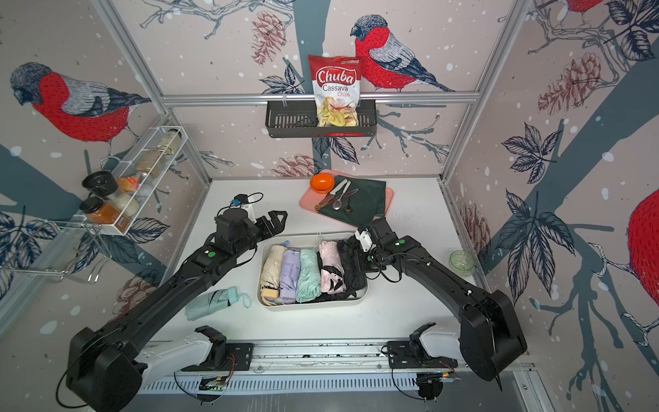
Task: Put the umbrella into the storage box
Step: Place the umbrella in the storage box.
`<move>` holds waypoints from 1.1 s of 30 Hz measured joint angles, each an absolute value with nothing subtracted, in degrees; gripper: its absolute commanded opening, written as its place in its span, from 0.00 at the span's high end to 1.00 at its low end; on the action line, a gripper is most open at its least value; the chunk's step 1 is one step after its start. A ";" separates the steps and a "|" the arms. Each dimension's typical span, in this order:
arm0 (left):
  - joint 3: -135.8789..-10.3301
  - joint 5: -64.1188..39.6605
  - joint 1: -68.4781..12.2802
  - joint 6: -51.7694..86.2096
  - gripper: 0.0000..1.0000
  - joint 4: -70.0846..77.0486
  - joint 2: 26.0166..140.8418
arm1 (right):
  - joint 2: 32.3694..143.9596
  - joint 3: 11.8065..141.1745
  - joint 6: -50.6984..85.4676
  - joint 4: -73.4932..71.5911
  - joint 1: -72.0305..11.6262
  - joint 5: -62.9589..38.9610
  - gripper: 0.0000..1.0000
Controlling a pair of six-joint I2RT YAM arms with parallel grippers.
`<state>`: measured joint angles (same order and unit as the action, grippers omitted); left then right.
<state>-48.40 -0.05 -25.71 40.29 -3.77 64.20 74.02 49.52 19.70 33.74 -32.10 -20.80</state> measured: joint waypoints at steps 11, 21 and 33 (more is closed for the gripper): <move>-48.62 -0.08 -25.69 40.53 0.00 -4.14 64.95 | 76.29 47.57 21.32 30.70 -32.23 -21.87 0.51; -48.77 0.51 -25.26 40.51 0.00 -5.50 64.18 | 73.73 53.04 22.46 37.80 -32.49 -13.61 0.30; -46.72 3.97 -22.52 40.80 0.00 -11.00 61.39 | 73.58 55.48 24.23 40.60 -35.92 -7.46 0.59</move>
